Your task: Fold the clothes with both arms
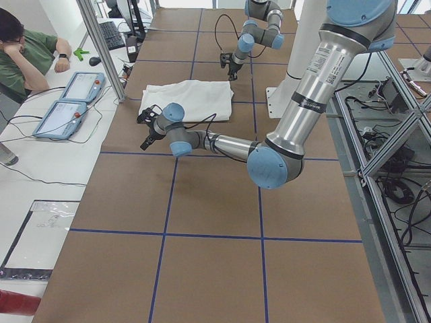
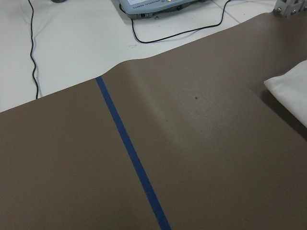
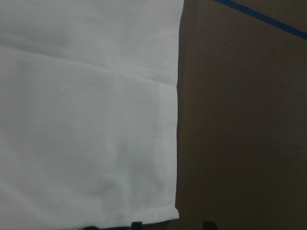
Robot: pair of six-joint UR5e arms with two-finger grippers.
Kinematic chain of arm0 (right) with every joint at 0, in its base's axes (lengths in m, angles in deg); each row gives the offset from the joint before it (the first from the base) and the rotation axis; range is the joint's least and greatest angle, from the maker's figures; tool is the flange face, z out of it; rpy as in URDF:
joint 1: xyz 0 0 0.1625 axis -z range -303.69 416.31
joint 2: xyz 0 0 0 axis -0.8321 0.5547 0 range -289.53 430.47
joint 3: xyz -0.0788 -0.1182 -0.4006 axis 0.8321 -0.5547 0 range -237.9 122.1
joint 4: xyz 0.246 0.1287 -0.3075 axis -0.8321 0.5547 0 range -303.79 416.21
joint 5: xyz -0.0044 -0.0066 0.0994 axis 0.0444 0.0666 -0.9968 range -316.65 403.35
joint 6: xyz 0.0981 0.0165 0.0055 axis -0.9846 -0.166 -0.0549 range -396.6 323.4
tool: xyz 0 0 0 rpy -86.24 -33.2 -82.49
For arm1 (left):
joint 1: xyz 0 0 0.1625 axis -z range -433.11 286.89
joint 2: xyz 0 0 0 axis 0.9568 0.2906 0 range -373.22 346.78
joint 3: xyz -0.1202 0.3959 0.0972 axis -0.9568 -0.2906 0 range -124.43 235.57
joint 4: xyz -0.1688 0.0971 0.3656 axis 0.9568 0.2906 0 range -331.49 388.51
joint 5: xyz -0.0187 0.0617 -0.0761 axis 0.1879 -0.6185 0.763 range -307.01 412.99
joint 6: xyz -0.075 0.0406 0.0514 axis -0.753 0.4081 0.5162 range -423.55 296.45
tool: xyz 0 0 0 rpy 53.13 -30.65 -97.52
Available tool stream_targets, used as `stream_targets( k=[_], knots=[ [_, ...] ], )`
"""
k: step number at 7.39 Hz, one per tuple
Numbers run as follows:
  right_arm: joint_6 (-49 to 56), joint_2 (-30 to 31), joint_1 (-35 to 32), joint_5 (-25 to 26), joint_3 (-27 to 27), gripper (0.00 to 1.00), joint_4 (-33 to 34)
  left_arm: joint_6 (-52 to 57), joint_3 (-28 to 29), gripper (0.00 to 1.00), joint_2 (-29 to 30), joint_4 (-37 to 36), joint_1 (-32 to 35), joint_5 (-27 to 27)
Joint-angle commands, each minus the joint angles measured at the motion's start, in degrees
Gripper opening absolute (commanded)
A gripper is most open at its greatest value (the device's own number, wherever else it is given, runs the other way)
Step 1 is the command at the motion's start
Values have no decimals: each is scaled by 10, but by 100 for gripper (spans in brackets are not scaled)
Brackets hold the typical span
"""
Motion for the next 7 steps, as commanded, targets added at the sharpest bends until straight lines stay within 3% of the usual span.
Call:
stream_targets(
  k=[1,3,4,5,7],
  knots=[
    [-12,-13,-13,12,-2,100,-14,0,0,100,0,0,-1,0],
    [39,-20,-87,5,-15,100,-67,0,0,100,0,0,-2,0],
    [47,-55,-116,-8,-62,100,-88,-3,-3,100,0,0,-2,0],
    [47,-110,-146,-21,-139,100,-96,-17,-5,100,0,0,-2,0],
    [47,-162,-200,-56,-292,100,-228,-19,-10,100,0,0,-2,1]
  ],
)
